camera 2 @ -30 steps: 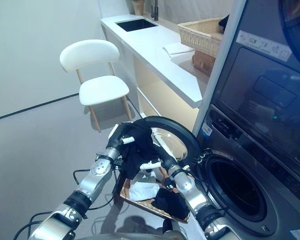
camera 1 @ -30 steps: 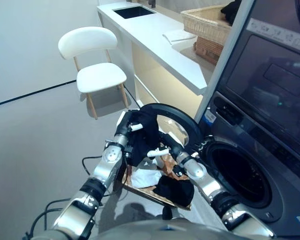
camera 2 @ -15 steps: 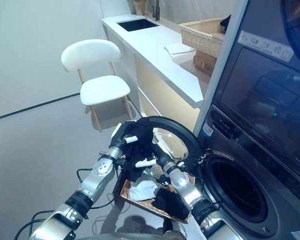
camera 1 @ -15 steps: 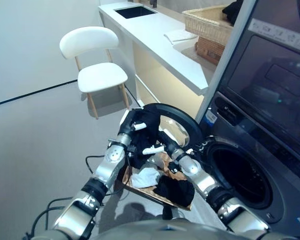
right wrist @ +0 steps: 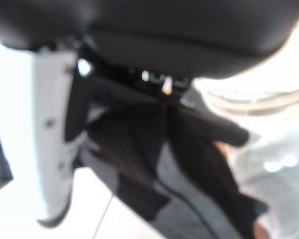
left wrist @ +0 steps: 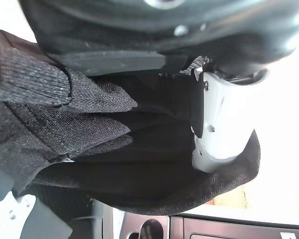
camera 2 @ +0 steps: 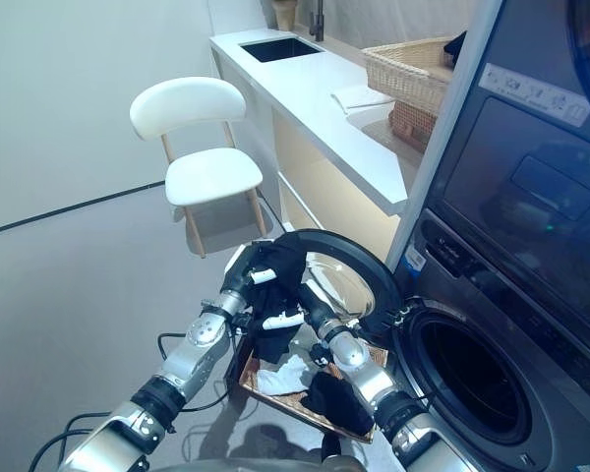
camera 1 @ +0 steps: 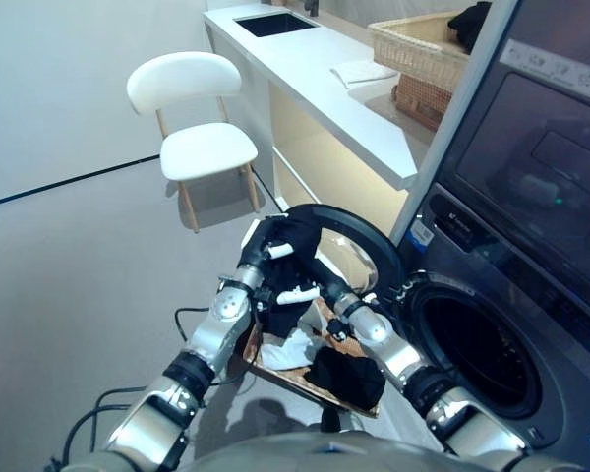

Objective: Pick up the clothes and place them into the washing machine

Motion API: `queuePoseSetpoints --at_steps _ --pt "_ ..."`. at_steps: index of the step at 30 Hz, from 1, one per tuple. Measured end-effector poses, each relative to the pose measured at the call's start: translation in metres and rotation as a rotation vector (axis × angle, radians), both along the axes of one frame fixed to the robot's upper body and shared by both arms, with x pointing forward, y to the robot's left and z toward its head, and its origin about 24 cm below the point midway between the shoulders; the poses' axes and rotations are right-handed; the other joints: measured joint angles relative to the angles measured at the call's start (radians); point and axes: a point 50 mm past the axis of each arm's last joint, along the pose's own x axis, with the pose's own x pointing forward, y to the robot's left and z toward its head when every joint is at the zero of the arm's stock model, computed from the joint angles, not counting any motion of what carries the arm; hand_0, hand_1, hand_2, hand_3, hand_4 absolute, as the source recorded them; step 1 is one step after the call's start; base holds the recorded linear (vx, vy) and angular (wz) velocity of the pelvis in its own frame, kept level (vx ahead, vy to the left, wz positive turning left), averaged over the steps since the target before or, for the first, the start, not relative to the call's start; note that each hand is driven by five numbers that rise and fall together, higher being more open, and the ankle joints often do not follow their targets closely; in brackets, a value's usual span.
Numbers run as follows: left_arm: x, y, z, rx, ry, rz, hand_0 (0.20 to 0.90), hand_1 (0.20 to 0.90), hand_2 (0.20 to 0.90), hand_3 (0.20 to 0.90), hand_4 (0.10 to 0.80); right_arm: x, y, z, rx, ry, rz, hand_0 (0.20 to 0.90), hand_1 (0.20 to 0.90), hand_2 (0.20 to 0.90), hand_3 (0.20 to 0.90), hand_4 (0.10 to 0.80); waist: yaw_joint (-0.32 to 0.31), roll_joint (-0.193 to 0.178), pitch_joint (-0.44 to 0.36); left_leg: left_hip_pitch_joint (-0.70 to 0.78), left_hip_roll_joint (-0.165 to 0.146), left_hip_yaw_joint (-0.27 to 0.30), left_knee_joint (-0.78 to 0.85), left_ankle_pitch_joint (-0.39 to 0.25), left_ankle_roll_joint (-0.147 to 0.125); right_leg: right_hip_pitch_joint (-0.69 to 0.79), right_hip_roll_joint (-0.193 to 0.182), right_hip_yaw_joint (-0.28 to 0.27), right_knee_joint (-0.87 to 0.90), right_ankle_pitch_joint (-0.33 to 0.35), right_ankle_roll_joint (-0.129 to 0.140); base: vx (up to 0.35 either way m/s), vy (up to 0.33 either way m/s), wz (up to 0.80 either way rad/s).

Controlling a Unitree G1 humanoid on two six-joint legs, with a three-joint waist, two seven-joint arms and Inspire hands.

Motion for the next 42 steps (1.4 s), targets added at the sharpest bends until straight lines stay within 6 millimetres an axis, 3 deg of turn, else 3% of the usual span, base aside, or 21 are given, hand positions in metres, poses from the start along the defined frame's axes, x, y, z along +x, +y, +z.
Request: queuePoseSetpoints --at_steps 16,17,18,19,42 --pt "-0.002 -0.007 0.002 -0.066 0.030 -0.021 0.200 0.200 0.200 0.200 0.300 0.001 -0.001 0.007 0.005 -0.010 0.022 0.900 0.900 0.900 0.900 0.800 0.000 0.000 0.000 0.000 0.000 0.000 0.000 0.000 0.000 0.000 0.000 0.000 0.000 0.000 0.000 0.000 0.000 0.00" --pt "-0.002 -0.007 0.002 -0.067 0.030 -0.021 0.200 0.200 0.200 0.200 0.300 0.001 -0.001 0.007 0.005 -0.010 0.022 0.538 0.538 0.538 0.538 0.541 0.000 0.000 0.000 0.000 0.000 0.000 0.000 0.000 0.000 0.000 0.000 0.000 0.000 0.000 0.000 0.000 0.000 0.00" --pt "-0.002 -0.007 0.001 -0.067 0.031 -0.021 0.200 0.200 0.200 0.200 0.300 0.001 -0.001 0.007 0.004 -0.010 0.023 0.499 0.499 0.499 0.499 0.514 0.000 0.000 0.000 0.000 0.000 0.000 0.000 0.000 0.000 0.000 0.000 0.000 0.000 0.000 0.000 0.000 0.000 0.00" --pt "-0.002 -0.007 0.001 -0.067 0.032 -0.021 0.200 0.200 0.200 0.200 0.300 0.001 -0.001 0.007 0.004 -0.010 0.023 0.200 0.200 0.200 0.200 0.300 0.000 0.000 0.000 0.000 0.000 0.000 0.000 0.000 0.000 0.000 0.000 0.000 0.000 0.000 0.000 0.000 0.000 0.00" --pt "-0.006 -0.015 0.001 -0.066 0.035 -0.072 0.200 0.200 0.200 0.200 0.300 0.001 -0.006 0.003 -0.012 0.006 0.002 0.200 0.200 0.200 0.200 0.300 0.001 -0.001 0.000 -0.001 0.000 -0.001 0.000 0.000 0.000 0.000 0.000 -0.001 0.000 0.000 0.000 0.000 0.001 0.00"
